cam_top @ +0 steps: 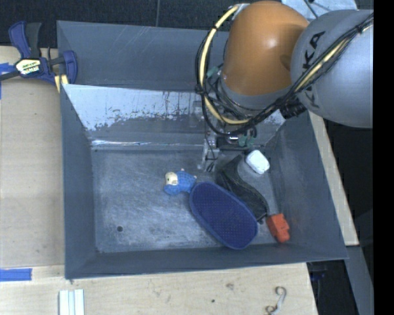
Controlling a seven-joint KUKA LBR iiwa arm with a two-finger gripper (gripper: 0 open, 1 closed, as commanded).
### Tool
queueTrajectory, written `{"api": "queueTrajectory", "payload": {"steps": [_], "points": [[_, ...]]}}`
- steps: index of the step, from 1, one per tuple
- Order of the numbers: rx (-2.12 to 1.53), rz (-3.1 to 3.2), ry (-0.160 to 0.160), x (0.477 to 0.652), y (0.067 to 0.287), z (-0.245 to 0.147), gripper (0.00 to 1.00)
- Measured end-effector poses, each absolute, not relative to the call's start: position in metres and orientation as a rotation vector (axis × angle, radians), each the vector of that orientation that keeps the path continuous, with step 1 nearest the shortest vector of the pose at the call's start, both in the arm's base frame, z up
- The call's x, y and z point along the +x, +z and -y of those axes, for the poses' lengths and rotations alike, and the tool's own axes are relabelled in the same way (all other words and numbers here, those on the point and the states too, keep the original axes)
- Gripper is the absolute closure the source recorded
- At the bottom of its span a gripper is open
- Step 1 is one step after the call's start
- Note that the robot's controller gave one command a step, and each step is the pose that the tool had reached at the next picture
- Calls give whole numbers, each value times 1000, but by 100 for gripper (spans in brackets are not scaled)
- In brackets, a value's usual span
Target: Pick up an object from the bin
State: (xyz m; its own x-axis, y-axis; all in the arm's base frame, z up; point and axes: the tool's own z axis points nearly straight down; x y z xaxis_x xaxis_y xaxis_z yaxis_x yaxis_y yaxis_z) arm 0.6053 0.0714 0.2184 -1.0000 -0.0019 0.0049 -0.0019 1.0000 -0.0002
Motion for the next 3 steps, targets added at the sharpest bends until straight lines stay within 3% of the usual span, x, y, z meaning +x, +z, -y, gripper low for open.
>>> {"api": "queueTrajectory", "payload": {"steps": [1, 2, 3], "points": [[301, 3124, 0, 581, 83, -46, 0], [299, 3131, 0, 583, 87, -46, 100], [298, 3132, -1, 584, 88, -47, 0]]}}
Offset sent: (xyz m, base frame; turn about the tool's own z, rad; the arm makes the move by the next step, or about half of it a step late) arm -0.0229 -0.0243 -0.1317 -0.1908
